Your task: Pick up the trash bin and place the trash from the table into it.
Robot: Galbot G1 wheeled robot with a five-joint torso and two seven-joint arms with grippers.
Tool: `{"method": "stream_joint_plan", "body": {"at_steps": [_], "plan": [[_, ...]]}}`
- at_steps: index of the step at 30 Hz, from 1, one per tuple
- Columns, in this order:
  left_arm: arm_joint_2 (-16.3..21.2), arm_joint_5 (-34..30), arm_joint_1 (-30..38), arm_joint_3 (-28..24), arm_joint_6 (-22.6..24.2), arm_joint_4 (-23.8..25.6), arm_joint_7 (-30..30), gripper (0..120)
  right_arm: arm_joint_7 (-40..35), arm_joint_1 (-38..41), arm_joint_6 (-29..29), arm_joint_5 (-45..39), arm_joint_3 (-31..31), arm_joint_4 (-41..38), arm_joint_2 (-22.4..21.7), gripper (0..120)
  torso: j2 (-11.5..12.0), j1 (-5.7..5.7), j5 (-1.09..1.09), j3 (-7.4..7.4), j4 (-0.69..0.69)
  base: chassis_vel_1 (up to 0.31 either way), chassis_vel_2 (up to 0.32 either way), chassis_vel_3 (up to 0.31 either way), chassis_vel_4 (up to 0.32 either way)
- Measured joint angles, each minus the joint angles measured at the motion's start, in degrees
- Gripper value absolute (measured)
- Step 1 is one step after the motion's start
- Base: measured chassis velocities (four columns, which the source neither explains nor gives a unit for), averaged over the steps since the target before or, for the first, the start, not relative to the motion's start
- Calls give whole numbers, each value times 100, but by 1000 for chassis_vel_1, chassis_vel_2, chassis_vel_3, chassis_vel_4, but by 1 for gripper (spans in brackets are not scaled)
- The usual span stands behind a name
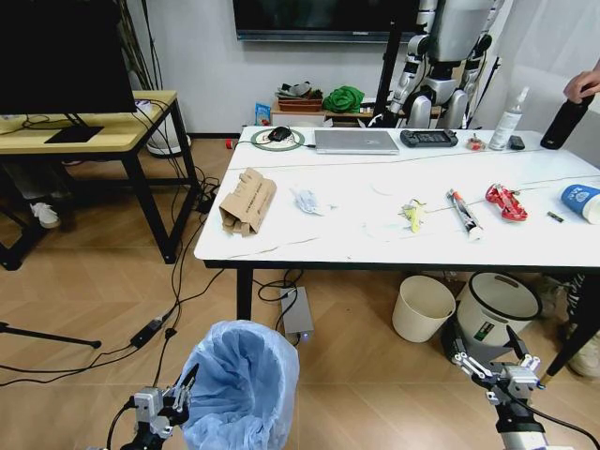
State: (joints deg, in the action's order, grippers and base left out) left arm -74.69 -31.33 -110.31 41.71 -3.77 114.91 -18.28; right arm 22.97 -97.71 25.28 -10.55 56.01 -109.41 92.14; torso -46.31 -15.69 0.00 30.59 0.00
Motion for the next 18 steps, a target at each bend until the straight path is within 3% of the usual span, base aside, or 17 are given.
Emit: {"method": "stream_joint_plan", "body": {"at_steps": [18], "plan": [[-7, 20, 0, -35, -14, 35, -48, 0, 0, -14, -7, -6, -27, -40, 0, 100, -545, -233, 0, 312, 0, 0, 0, 0, 0]]}}
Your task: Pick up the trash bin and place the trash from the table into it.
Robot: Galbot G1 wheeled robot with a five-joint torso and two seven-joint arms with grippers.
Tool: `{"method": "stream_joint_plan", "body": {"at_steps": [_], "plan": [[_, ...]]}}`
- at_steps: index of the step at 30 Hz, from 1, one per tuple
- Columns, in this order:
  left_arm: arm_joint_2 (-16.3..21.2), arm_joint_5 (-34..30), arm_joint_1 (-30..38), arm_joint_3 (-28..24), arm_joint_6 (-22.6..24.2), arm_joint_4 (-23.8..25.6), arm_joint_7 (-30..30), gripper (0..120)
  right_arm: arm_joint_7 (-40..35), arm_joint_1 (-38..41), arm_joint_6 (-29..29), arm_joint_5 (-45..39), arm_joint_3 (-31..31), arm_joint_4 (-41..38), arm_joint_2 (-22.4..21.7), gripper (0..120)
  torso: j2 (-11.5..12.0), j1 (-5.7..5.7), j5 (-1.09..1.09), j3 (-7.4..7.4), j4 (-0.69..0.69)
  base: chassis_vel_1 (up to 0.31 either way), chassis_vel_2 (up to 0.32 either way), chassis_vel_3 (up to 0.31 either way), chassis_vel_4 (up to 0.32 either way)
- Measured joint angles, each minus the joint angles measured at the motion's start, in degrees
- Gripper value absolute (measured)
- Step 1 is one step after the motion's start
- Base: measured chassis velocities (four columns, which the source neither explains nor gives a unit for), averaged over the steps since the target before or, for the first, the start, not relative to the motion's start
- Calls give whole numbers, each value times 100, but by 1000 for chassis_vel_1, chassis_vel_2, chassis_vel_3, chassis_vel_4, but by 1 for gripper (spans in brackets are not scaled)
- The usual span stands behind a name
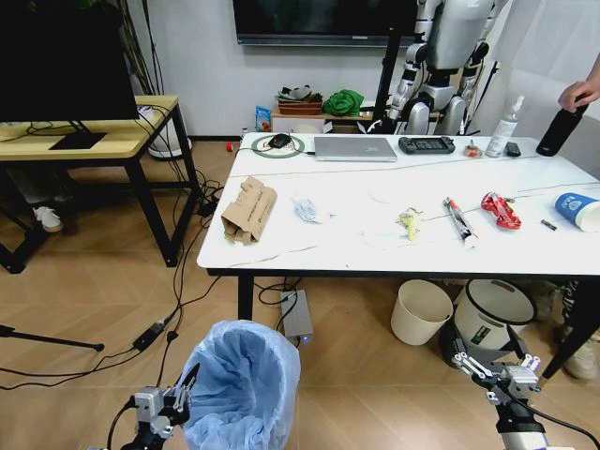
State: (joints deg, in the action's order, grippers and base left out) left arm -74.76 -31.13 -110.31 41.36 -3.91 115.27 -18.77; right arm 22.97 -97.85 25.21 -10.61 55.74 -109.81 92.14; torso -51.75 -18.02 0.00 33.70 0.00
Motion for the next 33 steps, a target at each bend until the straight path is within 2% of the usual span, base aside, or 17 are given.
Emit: {"method": "stream_joint_plan", "body": {"at_steps": [33], "plan": [[-9, 4, -38, -11, -12, 87, -20, 0, -5, -24, -29, 11, -69, -91, 0, 100, -879, -383, 0, 496, 0, 0, 0, 0, 0]]}}
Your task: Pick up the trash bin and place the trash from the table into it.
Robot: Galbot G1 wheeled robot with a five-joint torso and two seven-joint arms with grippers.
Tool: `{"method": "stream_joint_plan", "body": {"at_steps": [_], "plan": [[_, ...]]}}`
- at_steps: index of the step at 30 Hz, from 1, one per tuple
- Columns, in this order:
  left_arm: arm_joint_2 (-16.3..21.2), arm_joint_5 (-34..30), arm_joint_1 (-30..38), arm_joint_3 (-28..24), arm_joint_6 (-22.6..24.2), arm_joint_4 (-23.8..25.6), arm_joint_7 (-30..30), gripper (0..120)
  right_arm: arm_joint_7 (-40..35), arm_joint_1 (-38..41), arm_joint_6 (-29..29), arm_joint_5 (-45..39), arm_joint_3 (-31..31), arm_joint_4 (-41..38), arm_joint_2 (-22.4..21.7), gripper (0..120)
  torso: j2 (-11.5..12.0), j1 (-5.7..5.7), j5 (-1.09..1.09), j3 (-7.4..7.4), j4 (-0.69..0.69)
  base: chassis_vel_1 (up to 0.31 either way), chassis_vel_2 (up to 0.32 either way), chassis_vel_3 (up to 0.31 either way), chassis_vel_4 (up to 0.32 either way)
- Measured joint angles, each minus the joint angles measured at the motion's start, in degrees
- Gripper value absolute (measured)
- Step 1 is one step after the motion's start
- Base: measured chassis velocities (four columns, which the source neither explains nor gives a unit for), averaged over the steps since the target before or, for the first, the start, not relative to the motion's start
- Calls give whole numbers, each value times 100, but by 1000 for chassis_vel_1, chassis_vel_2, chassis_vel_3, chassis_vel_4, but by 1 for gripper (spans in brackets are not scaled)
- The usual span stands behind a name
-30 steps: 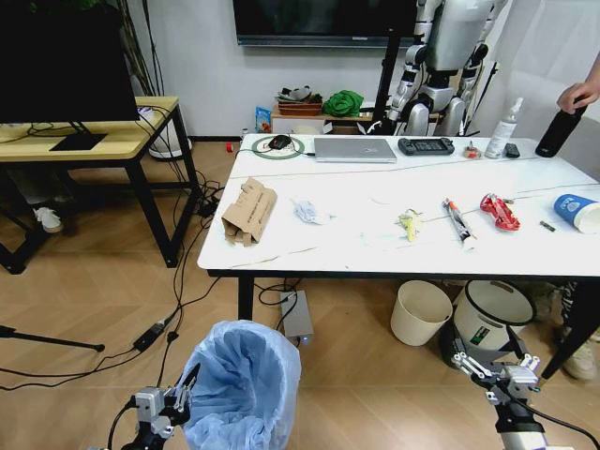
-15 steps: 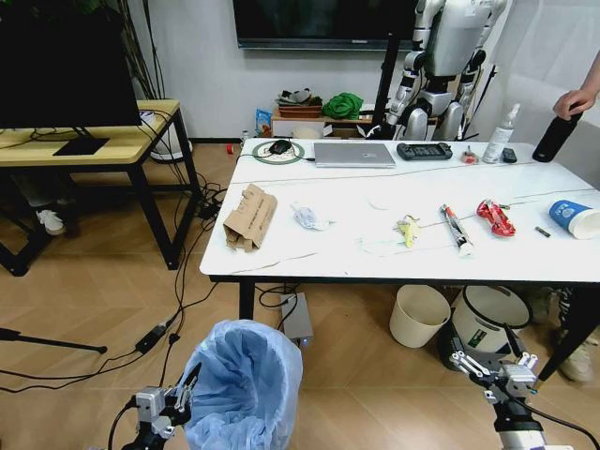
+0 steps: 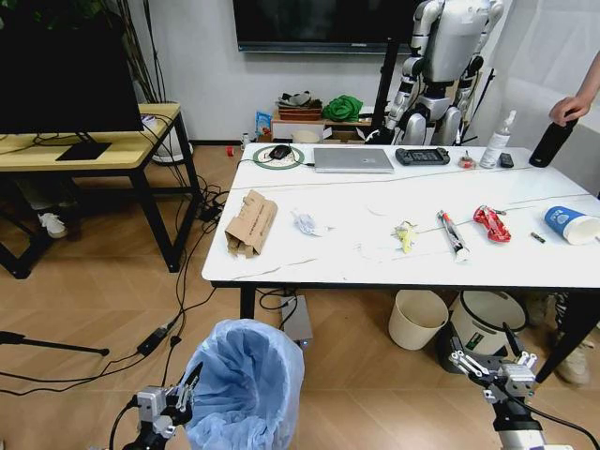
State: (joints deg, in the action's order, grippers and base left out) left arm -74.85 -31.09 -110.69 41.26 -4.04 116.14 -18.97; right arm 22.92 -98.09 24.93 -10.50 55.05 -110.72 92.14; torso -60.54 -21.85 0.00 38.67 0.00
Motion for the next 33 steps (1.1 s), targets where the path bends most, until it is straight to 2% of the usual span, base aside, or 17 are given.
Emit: {"method": "stream_joint_plan", "body": {"at_steps": [33], "plan": [[-7, -15, -9, 29, -27, 23, 2, 0, -2, -2, 10, 23, -23, 5, 0, 100, -936, -412, 0, 523, 0, 0, 0, 0, 0]]}}
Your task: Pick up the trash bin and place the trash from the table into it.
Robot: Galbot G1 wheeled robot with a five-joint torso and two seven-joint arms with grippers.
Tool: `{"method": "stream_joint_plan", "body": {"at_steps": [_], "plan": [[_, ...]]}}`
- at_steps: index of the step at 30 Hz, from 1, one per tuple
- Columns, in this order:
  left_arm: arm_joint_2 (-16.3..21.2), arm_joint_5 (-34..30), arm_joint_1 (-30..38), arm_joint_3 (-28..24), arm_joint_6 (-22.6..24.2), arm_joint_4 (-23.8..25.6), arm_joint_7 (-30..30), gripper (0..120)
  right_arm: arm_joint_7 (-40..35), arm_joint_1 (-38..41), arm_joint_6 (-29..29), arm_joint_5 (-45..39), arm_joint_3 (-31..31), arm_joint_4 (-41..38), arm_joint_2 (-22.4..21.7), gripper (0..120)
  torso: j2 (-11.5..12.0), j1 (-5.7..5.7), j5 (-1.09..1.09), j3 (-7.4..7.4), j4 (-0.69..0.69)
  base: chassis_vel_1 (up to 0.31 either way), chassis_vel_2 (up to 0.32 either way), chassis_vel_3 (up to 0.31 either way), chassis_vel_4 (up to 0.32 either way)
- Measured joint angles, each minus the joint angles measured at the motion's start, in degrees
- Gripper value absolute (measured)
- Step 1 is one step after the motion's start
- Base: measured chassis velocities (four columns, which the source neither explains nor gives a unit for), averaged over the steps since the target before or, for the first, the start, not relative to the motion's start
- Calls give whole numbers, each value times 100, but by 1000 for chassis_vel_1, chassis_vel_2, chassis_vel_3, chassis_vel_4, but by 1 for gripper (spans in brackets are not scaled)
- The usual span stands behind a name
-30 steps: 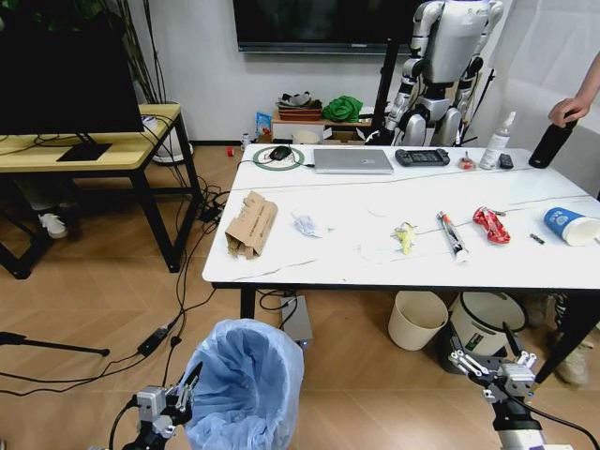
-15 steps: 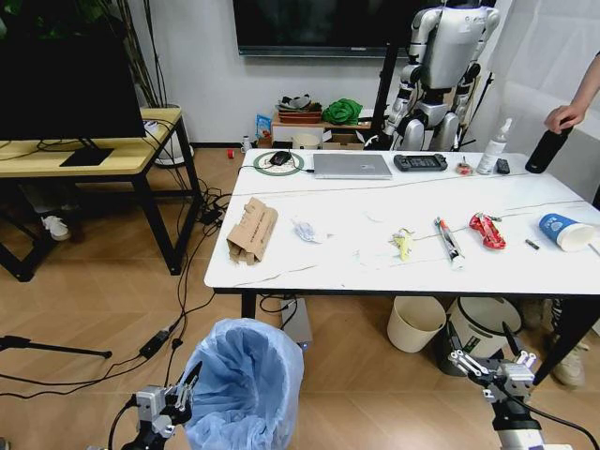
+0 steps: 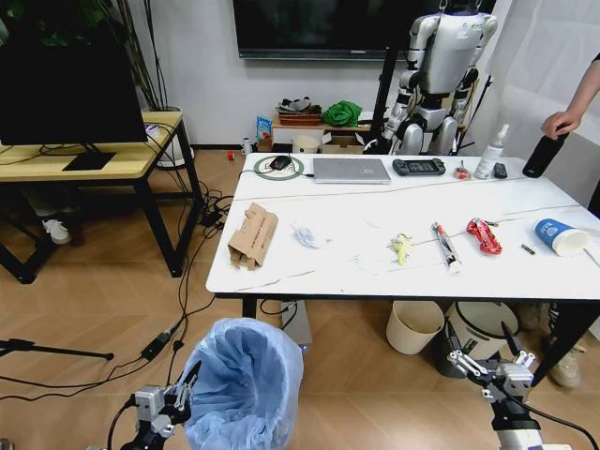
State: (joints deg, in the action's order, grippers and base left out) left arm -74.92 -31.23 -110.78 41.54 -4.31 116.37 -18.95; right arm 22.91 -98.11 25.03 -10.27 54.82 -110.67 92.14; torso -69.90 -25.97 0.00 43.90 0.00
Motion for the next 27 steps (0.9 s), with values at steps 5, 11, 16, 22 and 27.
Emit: {"method": "stream_joint_plan", "body": {"at_steps": [5, 11, 16, 22, 27], "plan": [[4, -4, 10, -6, -6, -5, 21, 0, 1, 8, -1, 11, -2, 3, 0, 100, -152, -67, 0, 86, 0, 0, 0, 0, 0], [-1, 16, 24, -34, -43, -25, 26, 0, 1, 27, -9, 20, -6, 16, 0, 100, -366, -163, 0, 204, 0, 0, 0, 0, 0], [-1, 69, 30, -49, -85, -49, 27, 0, 1, 32, -9, 27, -6, 27, 0, 100, -502, -225, 0, 279, 0, 0, 0, 0, 0], [-1, 73, 47, -108, -361, -65, 1, 0, 1, 36, -15, 27, -6, 44, 0, 100, -674, -302, 0, 373, 0, 0, 0, 0, 0], [-6, 183, 68, -56, -495, -45, -80, 0, 1, 25, -15, 27, -27, 53, 0, 100, -721, -320, 0, 401, 0, 0, 0, 0, 0]]}}
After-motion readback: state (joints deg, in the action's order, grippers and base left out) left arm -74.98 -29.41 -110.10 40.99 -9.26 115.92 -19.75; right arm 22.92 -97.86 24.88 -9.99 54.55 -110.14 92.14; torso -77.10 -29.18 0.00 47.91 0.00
